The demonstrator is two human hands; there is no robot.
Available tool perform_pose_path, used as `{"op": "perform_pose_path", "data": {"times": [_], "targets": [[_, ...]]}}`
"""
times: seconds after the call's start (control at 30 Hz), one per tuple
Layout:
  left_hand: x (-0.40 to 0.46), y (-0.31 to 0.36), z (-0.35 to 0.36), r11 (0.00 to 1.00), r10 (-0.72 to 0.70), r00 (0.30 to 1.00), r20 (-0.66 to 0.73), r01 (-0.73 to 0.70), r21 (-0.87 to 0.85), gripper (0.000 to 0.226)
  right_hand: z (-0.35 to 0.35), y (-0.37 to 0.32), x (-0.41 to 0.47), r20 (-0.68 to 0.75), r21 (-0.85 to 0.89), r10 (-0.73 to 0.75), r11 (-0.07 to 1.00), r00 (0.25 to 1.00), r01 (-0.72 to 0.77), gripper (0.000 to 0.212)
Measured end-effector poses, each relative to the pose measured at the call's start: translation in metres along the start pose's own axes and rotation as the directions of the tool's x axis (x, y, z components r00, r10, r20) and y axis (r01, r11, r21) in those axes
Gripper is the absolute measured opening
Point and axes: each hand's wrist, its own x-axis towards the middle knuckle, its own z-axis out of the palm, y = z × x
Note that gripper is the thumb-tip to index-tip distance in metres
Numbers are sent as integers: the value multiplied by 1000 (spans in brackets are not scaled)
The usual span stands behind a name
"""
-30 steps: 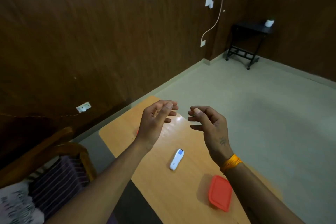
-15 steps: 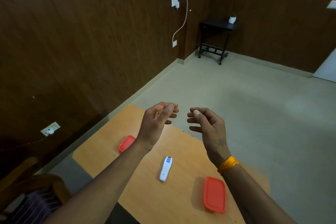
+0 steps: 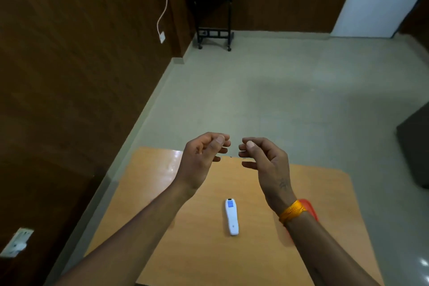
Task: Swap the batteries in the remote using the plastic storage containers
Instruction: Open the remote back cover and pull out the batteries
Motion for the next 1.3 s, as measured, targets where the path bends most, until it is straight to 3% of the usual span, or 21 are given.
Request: {"op": "perform_pose_path", "data": {"times": [0.27, 0.57, 0.83, 1.1, 1.3], "targets": [[-4, -106, -10, 994, -108, 990, 95, 108, 6, 47, 9, 93, -19, -89, -7, 85, 996, 992, -86, 17], [-29, -305, 26, 982, -187, 982, 13, 187, -6, 49, -16, 300, -22, -105, -92, 167, 980, 980, -177, 15], [-19, -468, 50, 980, -162, 979, -120, 174, 98, 16, -31, 462, -17, -127, -146, 124, 979, 984, -142, 13], [-32, -535, 56, 990, -11, 993, -119, 28, 139, 15, -31, 520, -27, -117, -243, -7, 970, 993, -22, 15], [-48, -551, 69, 984, -53, 993, -109, 70, 164, 28, -31, 527, -36, -118, -395, 13, 917, 993, -59, 16]]}}
